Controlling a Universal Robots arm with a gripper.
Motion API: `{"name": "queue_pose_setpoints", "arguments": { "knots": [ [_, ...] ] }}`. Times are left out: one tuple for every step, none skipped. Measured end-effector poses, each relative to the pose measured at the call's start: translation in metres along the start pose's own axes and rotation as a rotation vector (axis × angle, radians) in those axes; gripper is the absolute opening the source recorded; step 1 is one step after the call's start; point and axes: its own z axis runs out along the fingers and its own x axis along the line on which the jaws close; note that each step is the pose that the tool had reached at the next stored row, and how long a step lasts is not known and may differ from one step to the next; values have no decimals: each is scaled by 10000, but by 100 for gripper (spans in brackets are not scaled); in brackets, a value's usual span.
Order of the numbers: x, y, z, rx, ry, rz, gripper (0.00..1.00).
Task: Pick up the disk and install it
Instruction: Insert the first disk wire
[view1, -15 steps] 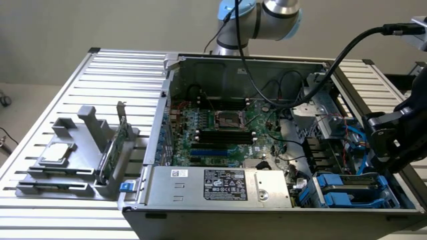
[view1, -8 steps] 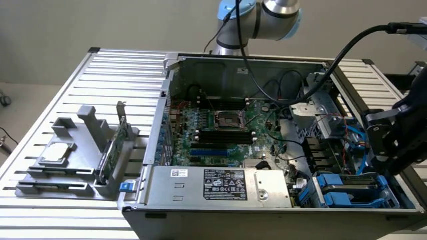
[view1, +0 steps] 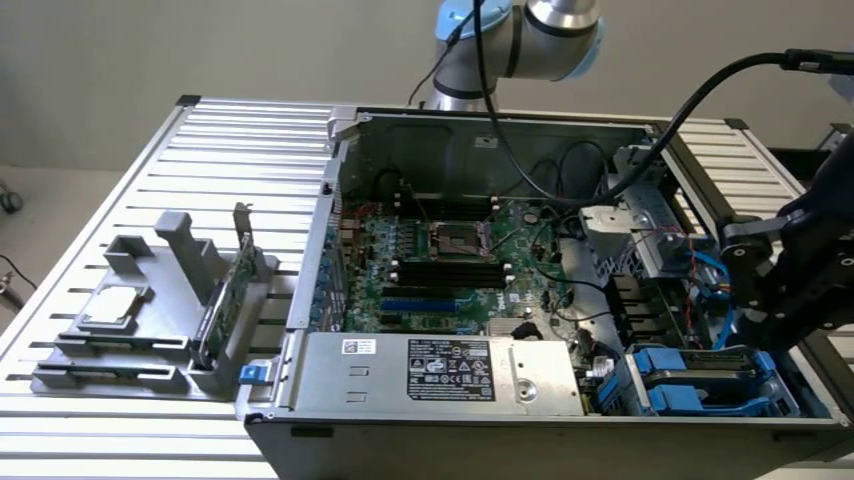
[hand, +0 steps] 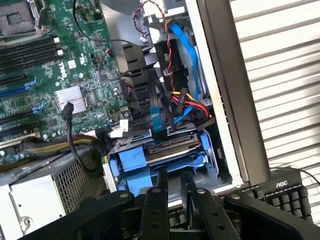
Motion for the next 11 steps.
{"name": "queue_pose_setpoints", "arguments": {
  "knots": [
    [0, 0, 3, -79, 23, 127, 25],
    [0, 0, 7, -160, 47, 250, 25],
    [0, 0, 11, -254, 74, 382, 25],
    [0, 0, 14, -340, 99, 507, 25],
    [0, 0, 18, -423, 123, 632, 25],
    [1, -1, 21, -506, 147, 766, 25],
    [1, -1, 25, -574, 165, 892, 25],
    [1, -1, 28, -622, 176, 1032, 25],
    [2, -1, 31, -657, 182, 1181, 25],
    [2, -1, 35, -686, 185, 1329, 25],
    [2, -1, 39, -710, 187, 1480, 25]
  ]
}}
